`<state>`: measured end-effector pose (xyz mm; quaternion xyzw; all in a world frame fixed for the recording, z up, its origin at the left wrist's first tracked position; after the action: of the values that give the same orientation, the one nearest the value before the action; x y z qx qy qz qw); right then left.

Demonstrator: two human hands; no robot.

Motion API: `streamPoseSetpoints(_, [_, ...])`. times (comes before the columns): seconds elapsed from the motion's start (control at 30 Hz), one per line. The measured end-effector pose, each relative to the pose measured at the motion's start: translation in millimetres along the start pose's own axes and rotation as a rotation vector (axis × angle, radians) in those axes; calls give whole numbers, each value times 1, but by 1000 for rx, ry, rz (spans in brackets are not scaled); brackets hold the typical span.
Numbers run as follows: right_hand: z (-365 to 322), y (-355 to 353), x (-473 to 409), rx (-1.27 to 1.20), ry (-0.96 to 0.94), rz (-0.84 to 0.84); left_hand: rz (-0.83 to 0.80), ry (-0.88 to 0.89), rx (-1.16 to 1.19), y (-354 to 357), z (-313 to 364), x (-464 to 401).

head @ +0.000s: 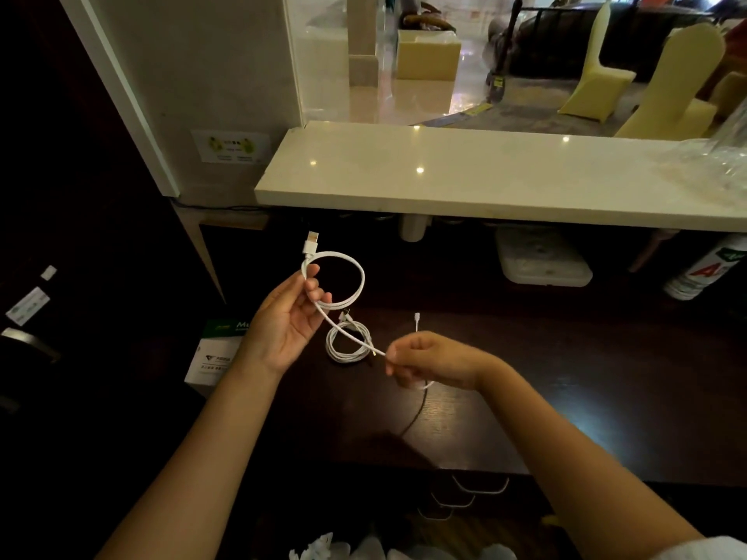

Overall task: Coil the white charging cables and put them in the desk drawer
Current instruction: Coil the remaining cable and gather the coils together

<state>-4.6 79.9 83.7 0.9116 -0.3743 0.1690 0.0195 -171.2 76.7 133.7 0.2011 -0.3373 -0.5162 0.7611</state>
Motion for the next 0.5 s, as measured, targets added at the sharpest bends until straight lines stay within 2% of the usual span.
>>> streamPoseSetpoints(0.2, [7,-61,0,471,93,181,-111,-10,-281,0,-6,14])
streamPoseSetpoints(0.37, [-20,-89,-3,679,188,321,-188,-76,-528,-6,-18,19])
streamPoseSetpoints(0.43, [-32,-88,-8,692,181,384,-199,-93,-647,-6,-27,21])
streamPoseSetpoints(0.5, [-42,-80,-14,509,176,455,-173,-77,-740,-8,-34,22])
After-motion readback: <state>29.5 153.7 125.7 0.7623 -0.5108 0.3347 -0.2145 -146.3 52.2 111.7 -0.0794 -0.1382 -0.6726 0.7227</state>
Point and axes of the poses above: each hand's wrist, its own x-axis away from the middle knuckle, its own y-axis out of the palm, z = x × y, the point moved 7 cm from there along -x, towards the middle knuckle, and after that the axes turned 11 degrees about z, right-handed, at the moved point
